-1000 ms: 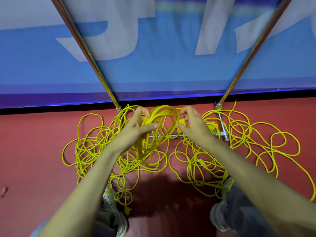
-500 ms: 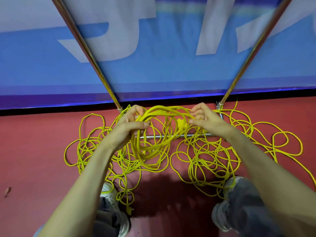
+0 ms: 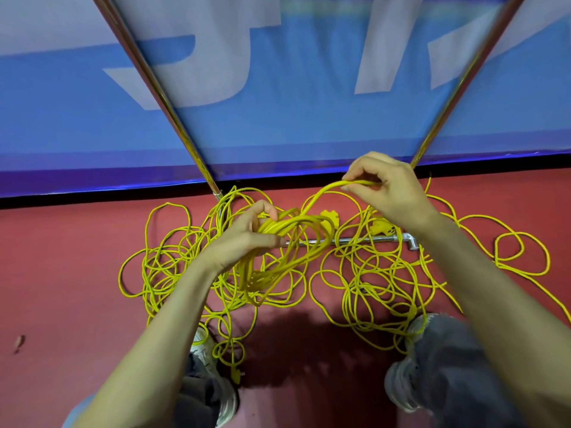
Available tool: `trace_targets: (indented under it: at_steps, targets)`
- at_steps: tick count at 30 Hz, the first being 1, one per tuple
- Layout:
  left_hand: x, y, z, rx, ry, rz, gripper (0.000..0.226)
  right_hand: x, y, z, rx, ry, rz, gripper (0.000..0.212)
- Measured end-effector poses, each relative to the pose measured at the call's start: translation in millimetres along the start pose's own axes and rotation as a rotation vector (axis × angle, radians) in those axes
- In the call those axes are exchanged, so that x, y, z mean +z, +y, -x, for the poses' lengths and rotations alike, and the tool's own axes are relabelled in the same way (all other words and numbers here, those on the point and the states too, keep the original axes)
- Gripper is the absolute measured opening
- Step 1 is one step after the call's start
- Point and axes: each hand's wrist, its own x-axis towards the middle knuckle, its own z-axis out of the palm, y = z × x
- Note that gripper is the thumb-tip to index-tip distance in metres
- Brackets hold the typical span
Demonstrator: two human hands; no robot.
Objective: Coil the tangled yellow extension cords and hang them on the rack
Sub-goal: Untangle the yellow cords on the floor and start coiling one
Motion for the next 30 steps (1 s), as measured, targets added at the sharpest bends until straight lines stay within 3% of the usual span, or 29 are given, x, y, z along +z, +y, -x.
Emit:
trace_targets:
  at_steps: [5,9,15,18,21,24,27,30]
  targets:
    - [5.0,-3.9,-3.4,-0.024,0.081,0.06,0.042,25.5,-21.7,3.3,0.006,-0.084,-0.13,0.01]
    - [7.2,-1.6,-3.4,-0.019,0.088,0.095,0.034,37.1,-24.5,3.7,0.147,-0.163,-0.263,0.009]
    - [8.1,1.7,-2.4,0.02,0.088,0.051,0.029,45.7,-21.7,4.8,0.187,-0.254,-0.25,0.012]
    - [6.8,8.5,-2.1,0.05,0.132,0.094,0.027,45.3,-11.8,9.9,0.189,-0.322,-0.241,0.024]
    - [-1.0,14.6,-1.5,0.084,0.172,0.182,0.029,38.6,7.9,15.2,0.216,-0.314,-0.11,0.027]
    - [-6.3,14.4,-1.6,0.093,0.154,0.177,0.022,29.9,22.4,16.1,0.277,-0.308,-0.075,0.009]
    - [-7.4,11.1,-2.0,0.048,0.13,0.095,0.024,25.8,20.2,12.3,0.205,-0.193,-0.125,0.007]
    - [-10.3,5.4,-0.8,0.001,0.113,0.042,0.029,23.2,18.1,7.9,0.11,-0.148,0.021,0.014]
